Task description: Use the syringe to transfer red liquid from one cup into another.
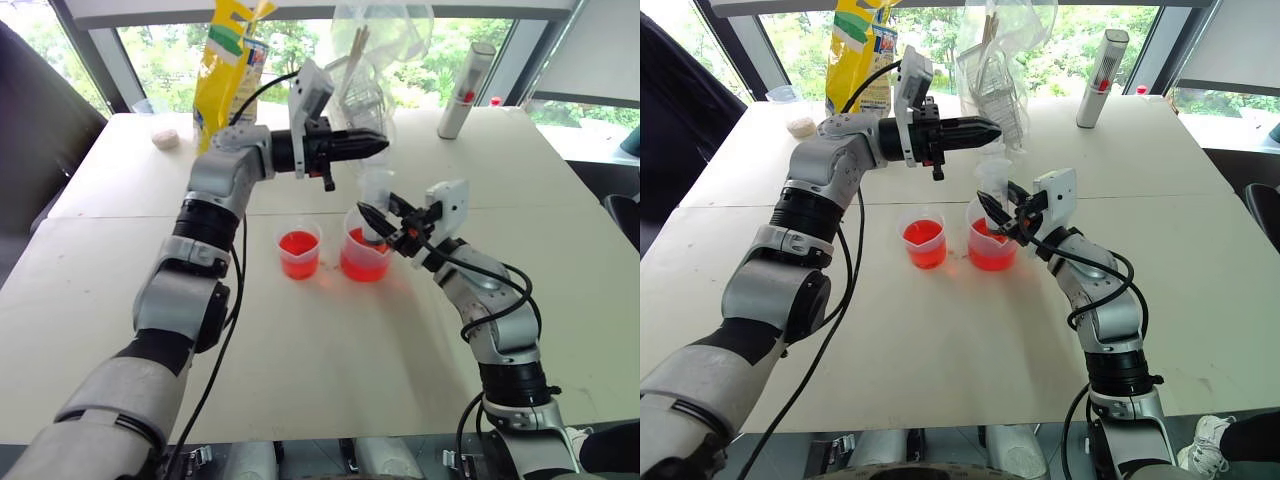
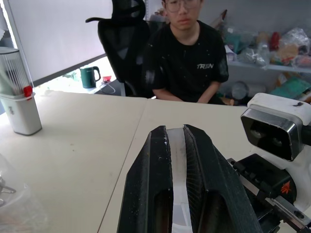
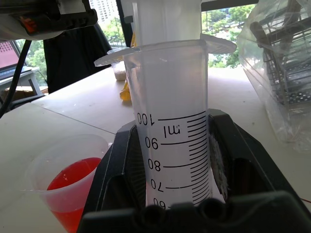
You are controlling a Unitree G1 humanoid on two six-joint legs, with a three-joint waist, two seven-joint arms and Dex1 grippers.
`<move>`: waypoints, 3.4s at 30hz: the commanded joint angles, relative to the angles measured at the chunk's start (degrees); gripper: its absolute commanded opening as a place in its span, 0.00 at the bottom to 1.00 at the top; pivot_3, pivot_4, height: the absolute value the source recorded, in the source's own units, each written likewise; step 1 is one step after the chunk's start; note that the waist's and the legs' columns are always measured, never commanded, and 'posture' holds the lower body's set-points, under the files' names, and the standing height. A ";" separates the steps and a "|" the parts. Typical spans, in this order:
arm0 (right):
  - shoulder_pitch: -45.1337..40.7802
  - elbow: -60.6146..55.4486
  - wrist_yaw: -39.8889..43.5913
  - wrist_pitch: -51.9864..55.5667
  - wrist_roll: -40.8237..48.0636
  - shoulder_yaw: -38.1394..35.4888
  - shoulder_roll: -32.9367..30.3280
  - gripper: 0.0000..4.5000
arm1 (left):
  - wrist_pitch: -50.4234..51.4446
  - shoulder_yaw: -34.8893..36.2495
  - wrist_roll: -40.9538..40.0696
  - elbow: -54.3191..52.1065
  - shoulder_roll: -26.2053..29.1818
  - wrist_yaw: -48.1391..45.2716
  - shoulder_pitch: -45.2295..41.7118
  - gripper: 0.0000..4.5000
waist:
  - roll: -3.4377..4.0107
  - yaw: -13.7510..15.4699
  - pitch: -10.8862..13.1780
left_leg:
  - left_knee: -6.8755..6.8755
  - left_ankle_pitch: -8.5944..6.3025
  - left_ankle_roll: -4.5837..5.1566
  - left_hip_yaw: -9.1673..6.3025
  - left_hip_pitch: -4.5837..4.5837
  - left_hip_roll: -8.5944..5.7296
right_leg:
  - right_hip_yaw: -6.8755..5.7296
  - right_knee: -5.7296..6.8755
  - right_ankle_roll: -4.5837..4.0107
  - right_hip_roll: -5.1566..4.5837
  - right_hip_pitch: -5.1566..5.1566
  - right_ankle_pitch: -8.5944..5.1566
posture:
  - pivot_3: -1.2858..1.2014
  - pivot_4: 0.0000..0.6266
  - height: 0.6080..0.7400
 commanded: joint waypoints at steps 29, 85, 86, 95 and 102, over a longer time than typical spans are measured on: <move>-9.11 -5.04 -1.31 2.76 1.73 -1.27 -1.27 0.31 | 12.58 9.85 -7.94 -24.26 17.61 1.68 12.13 0.98 | 0.03 -0.10 0.02 | -0.01 0.01 -0.02 -0.03 0.17 0.10 | 0.05 0.05 -0.01 -0.02 0.12 0.00 | 0.52 0.24 0.99; -15.84 7.73 4.83 -5.18 -0.16 9.69 10.56 0.31 | 21.18 10.30 -15.78 -31.35 21.01 3.45 13.16 0.02 | 0.01 -0.16 0.01 | 0.02 0.03 -0.05 -0.07 0.05 0.13 | -0.08 0.07 -0.01 -0.23 0.03 0.00 | 0.52 0.24 0.99; -15.91 7.74 4.85 -5.19 -0.15 9.65 10.52 0.31 | 21.13 9.93 -15.48 -31.58 21.12 3.28 13.41 0.02 | 0.01 -0.15 0.01 | 0.01 0.03 -0.05 -0.07 0.05 0.13 | -0.08 0.07 -0.01 -0.23 0.03 0.00 | 0.52 0.24 0.99; -16.74 5.52 4.02 -4.17 1.01 8.82 11.09 0.31 | 21.55 8.30 -14.75 -33.47 21.90 2.98 15.34 0.02 | 0.01 -0.16 0.01 | 0.01 0.03 -0.05 -0.07 0.05 0.13 | -0.07 0.06 -0.01 -0.23 0.03 0.00 | 0.52 0.24 0.99; -18.53 4.51 3.59 -3.02 1.58 7.83 11.02 0.31 | 21.06 7.91 -14.12 -34.22 21.27 3.83 16.75 0.02 | 0.01 -0.14 0.01 | 0.01 0.03 -0.05 -0.08 0.05 0.14 | -0.06 0.06 -0.01 -0.24 0.04 0.00 | 0.52 0.24 0.99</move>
